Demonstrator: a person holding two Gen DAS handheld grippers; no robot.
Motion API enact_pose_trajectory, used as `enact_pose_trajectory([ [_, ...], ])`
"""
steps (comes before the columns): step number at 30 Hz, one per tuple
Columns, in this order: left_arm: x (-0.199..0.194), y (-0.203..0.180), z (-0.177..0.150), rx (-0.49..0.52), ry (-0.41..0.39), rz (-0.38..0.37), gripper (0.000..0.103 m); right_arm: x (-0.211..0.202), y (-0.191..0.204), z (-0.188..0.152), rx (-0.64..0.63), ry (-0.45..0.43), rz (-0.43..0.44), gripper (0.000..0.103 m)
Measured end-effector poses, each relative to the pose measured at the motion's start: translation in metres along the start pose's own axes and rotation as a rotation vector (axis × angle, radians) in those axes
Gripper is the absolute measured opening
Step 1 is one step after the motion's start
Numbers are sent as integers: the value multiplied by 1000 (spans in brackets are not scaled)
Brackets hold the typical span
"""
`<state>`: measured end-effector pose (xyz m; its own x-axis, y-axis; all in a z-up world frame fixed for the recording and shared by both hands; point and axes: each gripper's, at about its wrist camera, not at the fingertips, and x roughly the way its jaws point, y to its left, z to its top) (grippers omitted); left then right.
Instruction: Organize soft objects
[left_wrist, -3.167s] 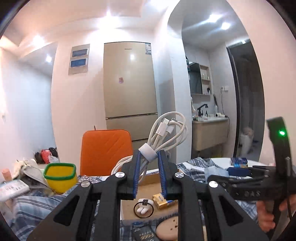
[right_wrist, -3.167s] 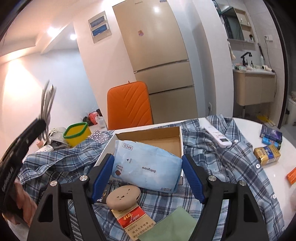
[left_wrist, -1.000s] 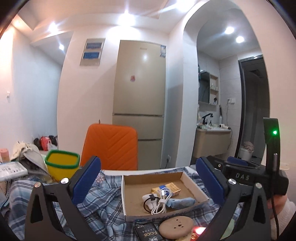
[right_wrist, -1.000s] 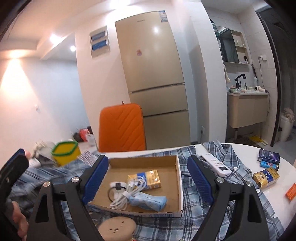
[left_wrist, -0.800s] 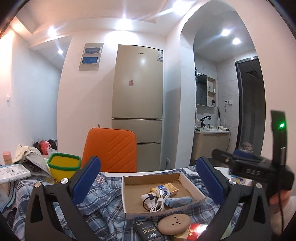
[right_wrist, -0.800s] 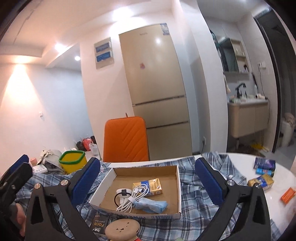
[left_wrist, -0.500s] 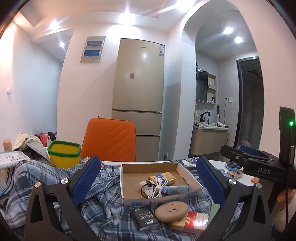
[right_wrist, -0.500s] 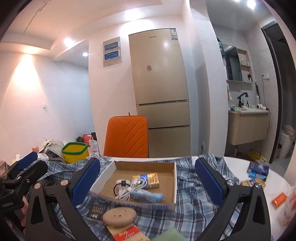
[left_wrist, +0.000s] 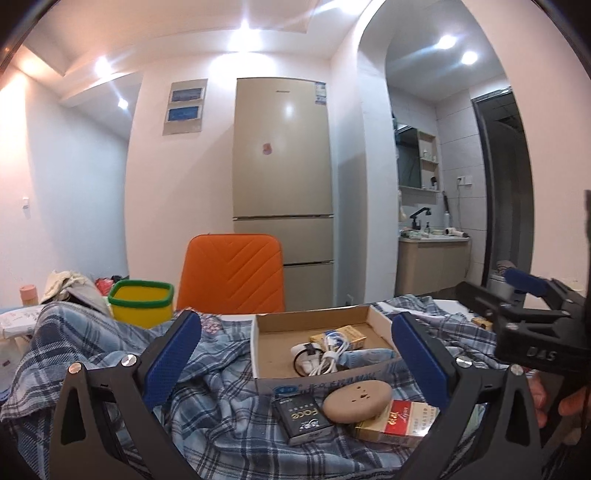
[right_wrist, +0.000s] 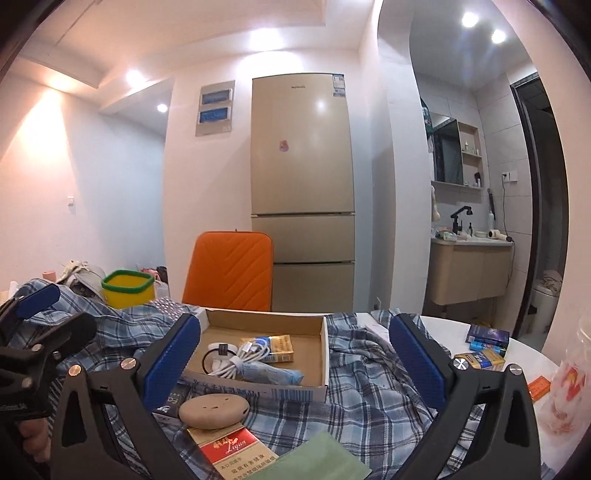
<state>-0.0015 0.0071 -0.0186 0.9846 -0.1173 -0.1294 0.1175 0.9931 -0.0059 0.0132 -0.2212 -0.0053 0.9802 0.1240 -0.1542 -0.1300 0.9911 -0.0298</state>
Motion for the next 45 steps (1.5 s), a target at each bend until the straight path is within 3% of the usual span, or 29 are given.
enact_pose_trajectory([
  [3, -4, 6, 0, -32, -19, -28, 103, -2, 2, 2, -11, -17, 6, 103],
  [5, -4, 7, 1, -32, -15, 13, 103, 2, 2, 5, -11, 5, 43, 103],
  [8, -3, 6, -1, -21, -1, 45, 103, 15, 5, 12, -57, 108, 58, 103],
  [11, -1, 5, -2, -22, 7, -3, 103, 25, 3, 16, -92, 195, 143, 103],
  [15, 7, 7, -5, -30, 50, 0, 103, 38, 1, 17, -140, 335, 246, 103],
  [20, 11, 10, -6, -50, 73, -14, 103, 59, 11, -2, -266, 495, 304, 102],
  [22, 11, 9, -6, -50, 73, -15, 103, 69, 19, -17, -307, 587, 356, 93],
  [24, 14, 9, -7, -48, 88, -13, 103, 77, 27, -29, -336, 659, 381, 90],
  [30, 22, 6, -9, -35, 133, -15, 103, 93, 38, -46, -321, 742, 437, 90],
  [32, 24, 5, -10, -31, 143, -19, 103, 100, 40, -52, -320, 771, 455, 86],
  [33, 25, 4, -9, -31, 145, -19, 103, 103, 42, -55, -328, 790, 463, 77],
  [34, 25, 5, -10, -33, 146, -22, 103, 107, 43, -59, -335, 809, 465, 75],
  [44, 28, 6, -10, -39, 163, -42, 103, 124, 52, -75, -344, 897, 547, 75],
  [45, 30, 6, -10, -41, 171, -51, 103, 126, 52, -77, -344, 908, 551, 69],
])
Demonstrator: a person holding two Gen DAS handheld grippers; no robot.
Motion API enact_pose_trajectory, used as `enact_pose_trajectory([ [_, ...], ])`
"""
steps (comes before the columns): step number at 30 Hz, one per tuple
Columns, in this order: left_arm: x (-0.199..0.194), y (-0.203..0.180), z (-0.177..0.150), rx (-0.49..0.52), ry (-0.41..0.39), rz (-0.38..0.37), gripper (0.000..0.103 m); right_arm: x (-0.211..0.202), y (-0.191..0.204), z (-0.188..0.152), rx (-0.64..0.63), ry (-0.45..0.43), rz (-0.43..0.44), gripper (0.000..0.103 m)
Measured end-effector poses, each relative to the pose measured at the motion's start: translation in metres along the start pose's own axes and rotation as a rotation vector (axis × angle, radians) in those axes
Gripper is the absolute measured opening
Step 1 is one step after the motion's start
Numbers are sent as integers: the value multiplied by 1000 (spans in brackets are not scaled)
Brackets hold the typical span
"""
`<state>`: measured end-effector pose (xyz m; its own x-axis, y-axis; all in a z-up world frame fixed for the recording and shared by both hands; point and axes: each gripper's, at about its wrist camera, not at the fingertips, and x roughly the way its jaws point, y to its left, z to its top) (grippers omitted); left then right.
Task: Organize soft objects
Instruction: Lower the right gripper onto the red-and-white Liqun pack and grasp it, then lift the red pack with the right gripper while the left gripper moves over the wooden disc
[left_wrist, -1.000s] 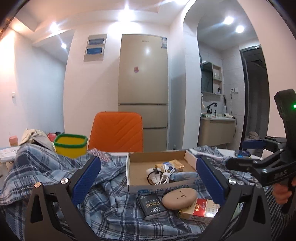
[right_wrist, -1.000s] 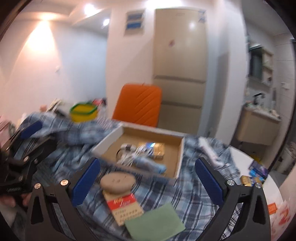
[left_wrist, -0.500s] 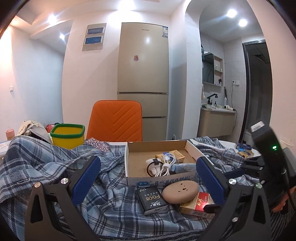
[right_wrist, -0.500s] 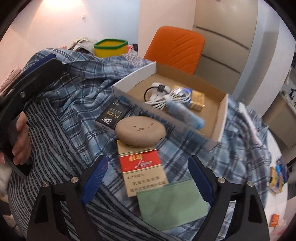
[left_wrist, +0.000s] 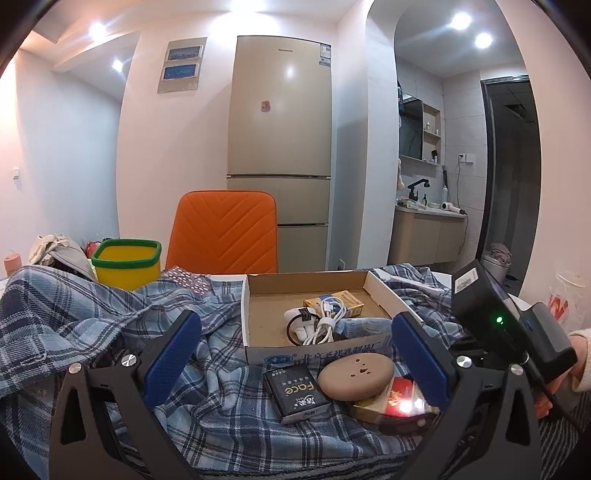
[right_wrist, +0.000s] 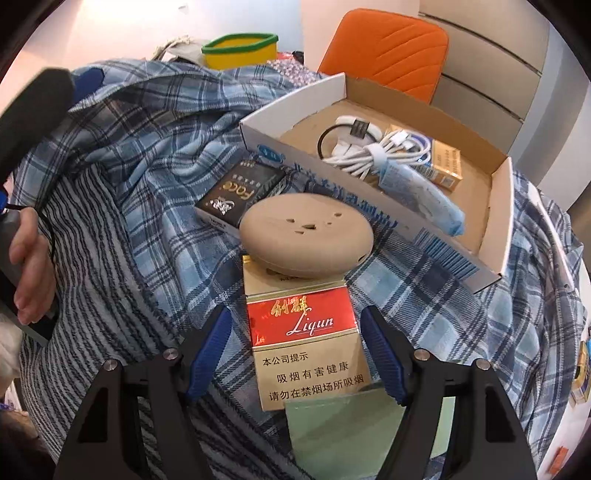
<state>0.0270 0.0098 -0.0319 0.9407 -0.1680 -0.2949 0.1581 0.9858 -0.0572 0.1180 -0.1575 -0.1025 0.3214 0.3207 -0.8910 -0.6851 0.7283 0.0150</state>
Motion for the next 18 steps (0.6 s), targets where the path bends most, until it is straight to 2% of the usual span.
enact_pose_trajectory([
  [1, 2, 1, 0, -4, 9, -11, 103, 1, 0, 0, 2, 8, -1, 59],
  [5, -1, 6, 6, -19, 12, -2, 103, -16, 2, -4, 9, -26, -4, 58],
  [10, -16, -2, 23, 68, -11, -6, 103, -64, 5, -13, 60, -153, 21, 57],
  [13, -21, -10, 35, 98, 14, 11, 103, -89, 8, -22, 94, -228, 31, 57],
  [17, -16, -20, 44, 114, 101, -5, 103, -122, 7, -37, 134, -337, -54, 57],
  [18, -11, -22, 44, 118, 132, -6, 103, -128, 3, -43, 183, -342, -99, 57],
])
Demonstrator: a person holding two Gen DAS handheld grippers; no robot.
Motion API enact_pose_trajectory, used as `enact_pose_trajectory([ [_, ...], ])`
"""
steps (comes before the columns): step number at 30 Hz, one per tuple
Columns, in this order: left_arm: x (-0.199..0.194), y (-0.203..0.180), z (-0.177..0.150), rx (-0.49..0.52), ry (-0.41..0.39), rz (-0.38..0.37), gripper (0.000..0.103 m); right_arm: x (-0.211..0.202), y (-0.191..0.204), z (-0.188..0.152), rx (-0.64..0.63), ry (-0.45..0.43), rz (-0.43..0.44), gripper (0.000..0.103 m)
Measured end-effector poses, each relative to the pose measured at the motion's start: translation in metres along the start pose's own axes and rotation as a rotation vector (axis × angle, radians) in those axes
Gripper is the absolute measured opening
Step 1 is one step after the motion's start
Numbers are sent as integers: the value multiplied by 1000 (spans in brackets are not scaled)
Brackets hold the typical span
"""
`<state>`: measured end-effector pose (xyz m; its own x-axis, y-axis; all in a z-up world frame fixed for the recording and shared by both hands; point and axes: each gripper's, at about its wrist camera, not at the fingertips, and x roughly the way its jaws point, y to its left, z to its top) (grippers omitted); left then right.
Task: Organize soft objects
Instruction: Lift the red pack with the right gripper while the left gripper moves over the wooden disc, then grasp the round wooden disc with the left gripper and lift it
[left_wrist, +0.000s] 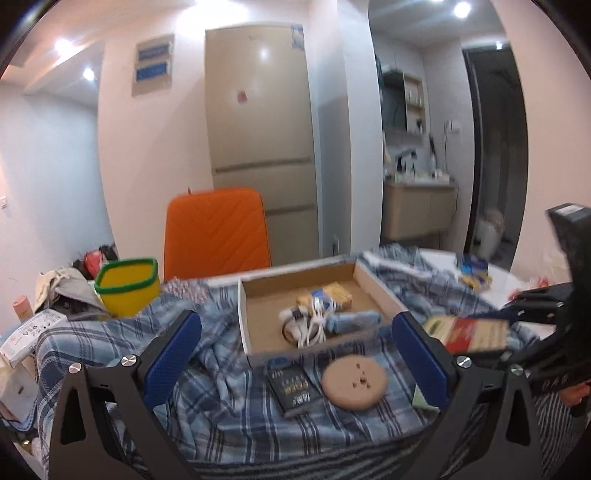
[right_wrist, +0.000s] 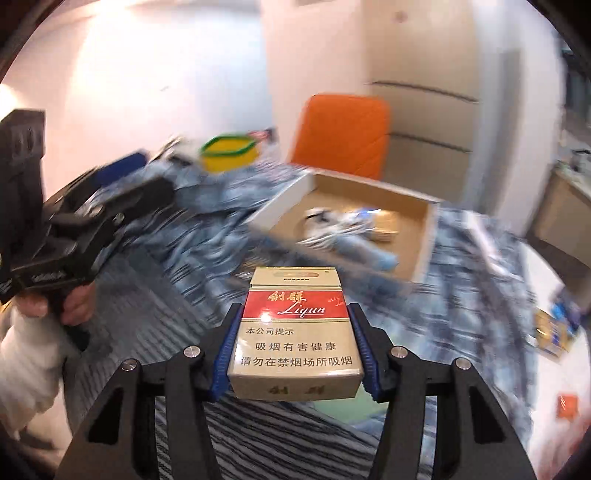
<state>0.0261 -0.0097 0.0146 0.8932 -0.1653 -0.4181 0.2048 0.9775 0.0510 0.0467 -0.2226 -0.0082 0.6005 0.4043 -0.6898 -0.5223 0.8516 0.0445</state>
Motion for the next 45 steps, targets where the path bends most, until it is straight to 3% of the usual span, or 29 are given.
enact_pose_trajectory([
  [3, 19, -4, -3, 2, 95, -56, 103, -10, -20, -16, 102, -13, -32, 57],
  [7, 55, -16, -11, 54, 252, -163, 103, -11, -30, -37, 100, -60, -142, 57],
  [10, 75, -25, -15, 98, 307, -167, 103, -18, -36, -42, 115, -167, -181, 57],
  [12, 93, -35, -18, 141, 389, -194, 103, -27, -37, -40, 122, -255, -215, 57],
  [17, 132, -54, -34, 206, 556, -194, 103, -41, -29, -41, 97, -407, -459, 57],
  [21, 149, -67, -45, 248, 622, -263, 103, -41, -39, -42, 146, -411, -439, 57],
  [26, 158, -75, -52, 277, 648, -226, 103, -42, -45, -43, 163, -404, -423, 57],
  [28, 158, -74, -53, 271, 653, -236, 97, -40, -45, -42, 151, -406, -423, 57],
  [30, 157, -71, -52, 271, 650, -228, 81, -38, -41, -44, 134, -407, -426, 57],
  [41, 154, -71, -53, 294, 639, -234, 79, -36, -39, -46, 138, -400, -432, 57],
  [43, 147, -69, -49, 285, 605, -254, 64, -36, -40, -46, 139, -402, -432, 57],
  [44, 141, -67, -45, 262, 584, -284, 36, -37, -40, -46, 141, -403, -431, 57],
  [45, 136, -64, -40, 231, 570, -304, 31, -37, -40, -46, 142, -402, -431, 57],
])
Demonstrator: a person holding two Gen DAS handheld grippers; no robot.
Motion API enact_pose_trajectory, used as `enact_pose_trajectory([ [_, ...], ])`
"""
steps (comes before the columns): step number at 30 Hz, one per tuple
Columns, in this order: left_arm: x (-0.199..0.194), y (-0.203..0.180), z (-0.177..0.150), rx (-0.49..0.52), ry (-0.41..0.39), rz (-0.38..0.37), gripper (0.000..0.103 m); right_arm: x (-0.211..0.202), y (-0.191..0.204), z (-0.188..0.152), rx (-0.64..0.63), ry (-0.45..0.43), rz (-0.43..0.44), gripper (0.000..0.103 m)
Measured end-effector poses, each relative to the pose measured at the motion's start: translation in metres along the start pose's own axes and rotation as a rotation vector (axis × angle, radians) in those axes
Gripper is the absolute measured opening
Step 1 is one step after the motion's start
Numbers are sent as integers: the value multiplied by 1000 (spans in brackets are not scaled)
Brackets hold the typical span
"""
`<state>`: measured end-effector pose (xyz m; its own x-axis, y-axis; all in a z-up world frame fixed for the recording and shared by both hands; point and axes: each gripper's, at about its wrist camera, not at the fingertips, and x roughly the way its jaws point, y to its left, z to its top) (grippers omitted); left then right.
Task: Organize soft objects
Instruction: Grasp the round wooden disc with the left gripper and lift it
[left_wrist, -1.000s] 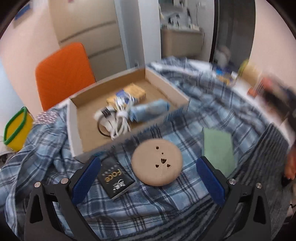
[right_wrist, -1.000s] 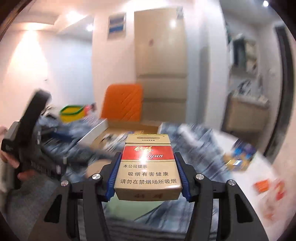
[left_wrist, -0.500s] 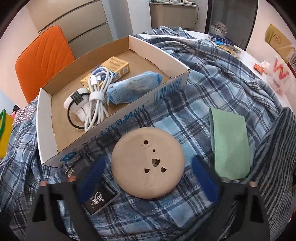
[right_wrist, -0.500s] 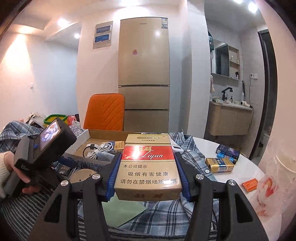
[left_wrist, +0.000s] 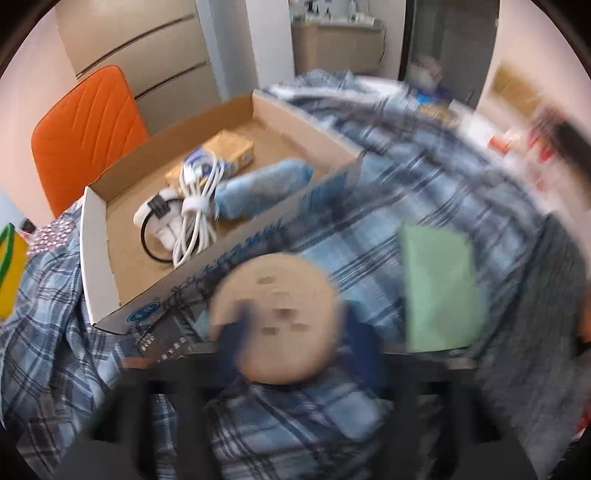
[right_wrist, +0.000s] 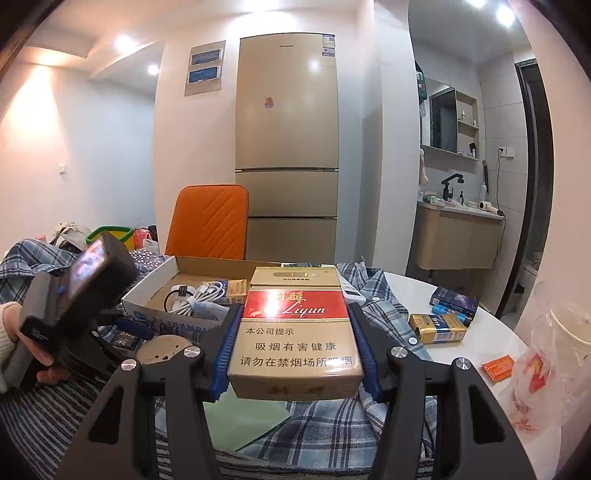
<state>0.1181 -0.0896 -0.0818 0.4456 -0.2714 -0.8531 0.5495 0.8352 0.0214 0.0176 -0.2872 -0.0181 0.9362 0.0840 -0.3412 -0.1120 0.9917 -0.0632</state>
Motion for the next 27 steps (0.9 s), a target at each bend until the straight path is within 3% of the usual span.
enact_pose_trajectory([
  [3, -29, 1, 2, -13, -95, 24, 31, -2, 0, 3, 1, -1, 4, 57],
  [5, -40, 0, 2, 12, -109, 43, 34, -2, 3, 5, -12, 4, 4, 57],
  [7, -46, 1, 2, 11, -133, 100, 77, -2, 5, 4, -25, 8, 3, 57],
  [8, -47, 1, 2, 16, -156, 120, 103, -1, 7, 3, -30, 11, 4, 57],
  [10, -44, -2, 3, 54, -173, 109, 103, 1, 8, 2, -31, 18, 6, 57],
  [13, -21, -4, 3, 99, -82, 90, 103, 1, 5, 1, -16, 19, 10, 57],
  [17, 8, -2, 3, 113, -17, 111, 103, 3, 3, 0, -7, 29, 18, 57],
  [21, 27, 6, 3, 97, 31, 64, 103, 8, 3, -1, -9, 44, 33, 57],
  [27, 31, 3, 3, 127, 33, 22, 102, 12, 3, -2, -14, 60, 41, 57],
])
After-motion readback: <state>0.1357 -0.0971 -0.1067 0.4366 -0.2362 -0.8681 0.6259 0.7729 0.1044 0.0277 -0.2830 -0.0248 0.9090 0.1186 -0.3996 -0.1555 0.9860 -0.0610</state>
